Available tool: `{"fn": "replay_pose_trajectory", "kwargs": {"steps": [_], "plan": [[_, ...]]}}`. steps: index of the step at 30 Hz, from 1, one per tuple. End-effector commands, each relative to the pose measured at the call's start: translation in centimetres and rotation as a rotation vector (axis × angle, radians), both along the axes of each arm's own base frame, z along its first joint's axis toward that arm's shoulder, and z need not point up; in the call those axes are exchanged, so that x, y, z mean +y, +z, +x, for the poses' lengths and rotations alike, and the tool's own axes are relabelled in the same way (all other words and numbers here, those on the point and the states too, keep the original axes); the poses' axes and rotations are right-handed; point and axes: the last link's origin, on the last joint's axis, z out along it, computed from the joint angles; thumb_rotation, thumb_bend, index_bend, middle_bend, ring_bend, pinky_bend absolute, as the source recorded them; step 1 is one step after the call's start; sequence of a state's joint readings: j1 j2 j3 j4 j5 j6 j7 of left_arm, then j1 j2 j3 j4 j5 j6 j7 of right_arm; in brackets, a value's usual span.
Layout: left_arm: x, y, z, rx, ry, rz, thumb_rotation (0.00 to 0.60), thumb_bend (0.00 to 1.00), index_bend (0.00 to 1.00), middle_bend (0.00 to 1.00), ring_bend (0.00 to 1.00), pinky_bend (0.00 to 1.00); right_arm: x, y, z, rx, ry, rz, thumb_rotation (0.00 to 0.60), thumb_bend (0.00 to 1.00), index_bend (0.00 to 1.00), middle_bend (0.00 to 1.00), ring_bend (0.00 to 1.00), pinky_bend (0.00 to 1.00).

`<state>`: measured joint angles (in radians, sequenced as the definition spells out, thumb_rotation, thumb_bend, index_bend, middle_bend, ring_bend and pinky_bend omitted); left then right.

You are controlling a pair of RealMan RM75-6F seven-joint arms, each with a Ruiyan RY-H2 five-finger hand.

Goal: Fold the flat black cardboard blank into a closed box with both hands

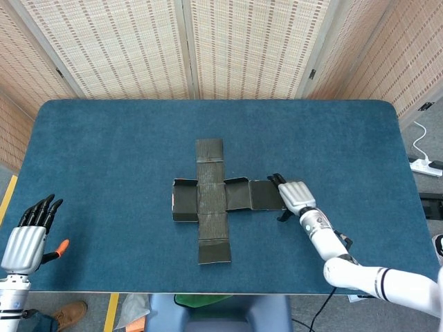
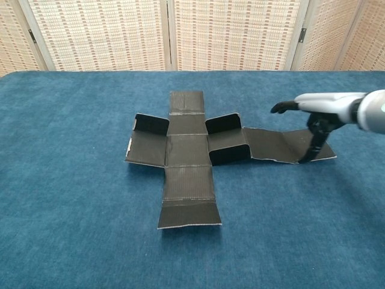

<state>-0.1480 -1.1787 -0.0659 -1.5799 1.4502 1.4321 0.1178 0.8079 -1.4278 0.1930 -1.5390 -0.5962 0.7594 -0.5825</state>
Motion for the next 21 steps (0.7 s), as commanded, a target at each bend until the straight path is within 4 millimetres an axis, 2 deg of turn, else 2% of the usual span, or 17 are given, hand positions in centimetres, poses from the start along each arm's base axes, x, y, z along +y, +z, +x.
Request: {"fn": "replay_pose_trajectory", "kwargs": {"steps": [1,9,21], "plan": [[0.0,-0.1,-0.1,-0.001,0.003,-0.002,0.6,0.26,0.09,0.06,0.08,0.13,-1.1,-2.0,0.9,0.019,-0.013,0.034,0.6,0.11,0.0,0.03,0.74,0.99],[-0.1,-0.2,-0.4,-0.008,0.009,-0.005,0.6,0.26,0.09,0.06,0.08,0.13,-2.3,-3.7,1.7,0.043,-0.035,0.053,0.6,0.13,0.0,0.04,0.74,0.99],[0.0,-0.3,-0.7,-0.012,0.01,-0.008,0.6,0.25,0.09,0.06,0.08,0.13,-2.8,-4.7,1.8,0.072,-0.059,0.047,0.6,0.14,0.0,0.04,0.74,0.99]]}}
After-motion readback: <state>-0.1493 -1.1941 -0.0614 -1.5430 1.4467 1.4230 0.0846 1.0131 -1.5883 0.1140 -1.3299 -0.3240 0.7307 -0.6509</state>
